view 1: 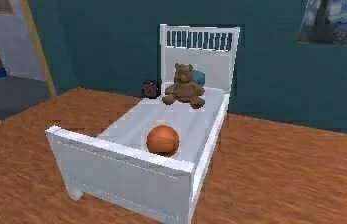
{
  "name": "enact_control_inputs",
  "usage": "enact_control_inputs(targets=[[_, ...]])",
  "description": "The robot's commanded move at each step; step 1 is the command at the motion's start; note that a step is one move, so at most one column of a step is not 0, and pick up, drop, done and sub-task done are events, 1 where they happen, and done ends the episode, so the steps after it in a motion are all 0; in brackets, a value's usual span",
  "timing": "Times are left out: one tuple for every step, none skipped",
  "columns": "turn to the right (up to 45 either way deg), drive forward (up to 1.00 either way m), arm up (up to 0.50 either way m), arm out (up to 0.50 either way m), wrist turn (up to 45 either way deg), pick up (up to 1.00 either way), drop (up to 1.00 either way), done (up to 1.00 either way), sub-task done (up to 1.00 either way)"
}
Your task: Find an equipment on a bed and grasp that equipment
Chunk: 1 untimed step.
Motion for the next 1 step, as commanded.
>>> enact_control_inputs(targets=[[30.0, 0.0, 0.0, 0.0, 0.0, 0.0, 0.0, 0.0, 0.0]])
